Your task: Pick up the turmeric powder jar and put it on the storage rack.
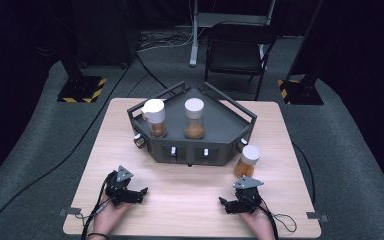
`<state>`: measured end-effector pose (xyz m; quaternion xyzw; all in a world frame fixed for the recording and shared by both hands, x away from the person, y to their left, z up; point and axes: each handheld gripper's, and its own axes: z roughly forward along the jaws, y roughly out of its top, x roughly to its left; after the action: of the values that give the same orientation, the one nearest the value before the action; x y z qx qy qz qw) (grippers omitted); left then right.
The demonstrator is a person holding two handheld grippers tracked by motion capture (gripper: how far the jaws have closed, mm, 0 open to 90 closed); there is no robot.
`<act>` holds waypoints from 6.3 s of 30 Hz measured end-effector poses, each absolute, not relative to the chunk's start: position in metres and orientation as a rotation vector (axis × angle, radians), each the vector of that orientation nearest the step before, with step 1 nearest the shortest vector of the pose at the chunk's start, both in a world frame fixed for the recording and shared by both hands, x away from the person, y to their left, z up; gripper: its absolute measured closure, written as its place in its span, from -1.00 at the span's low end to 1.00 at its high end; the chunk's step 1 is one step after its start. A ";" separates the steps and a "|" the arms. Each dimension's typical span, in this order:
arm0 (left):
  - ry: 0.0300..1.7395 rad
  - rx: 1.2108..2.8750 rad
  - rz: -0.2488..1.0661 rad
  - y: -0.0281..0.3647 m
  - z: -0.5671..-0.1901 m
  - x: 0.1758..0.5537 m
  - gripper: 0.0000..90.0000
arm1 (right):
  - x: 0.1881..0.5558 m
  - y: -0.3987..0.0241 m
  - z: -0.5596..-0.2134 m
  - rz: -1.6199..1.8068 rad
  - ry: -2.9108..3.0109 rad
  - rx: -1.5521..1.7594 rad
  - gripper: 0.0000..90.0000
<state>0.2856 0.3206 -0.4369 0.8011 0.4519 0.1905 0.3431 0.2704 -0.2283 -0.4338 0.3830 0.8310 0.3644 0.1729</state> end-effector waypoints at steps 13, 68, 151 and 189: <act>1.175 2.081 0.495 0.321 -0.437 0.286 -1.00 | 0.270 -0.228 -0.434 1.032 2.353 1.093 -0.79; 1.177 2.081 0.496 0.320 -0.437 0.286 -1.00 | 0.273 -0.279 -0.384 1.092 2.152 1.173 -0.75; 1.176 2.081 0.496 0.320 -0.437 0.286 -1.00 | 0.295 -0.272 -0.324 1.109 2.089 1.099 -0.25; 1.176 2.081 0.496 0.320 -0.437 0.286 -1.00 | 0.306 -0.257 -0.257 1.142 2.022 1.032 -0.25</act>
<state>0.2857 0.3203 -0.4368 0.8008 0.4526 0.1907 0.3429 0.3059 -0.2569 -0.2566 0.3880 0.7601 0.4293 0.2955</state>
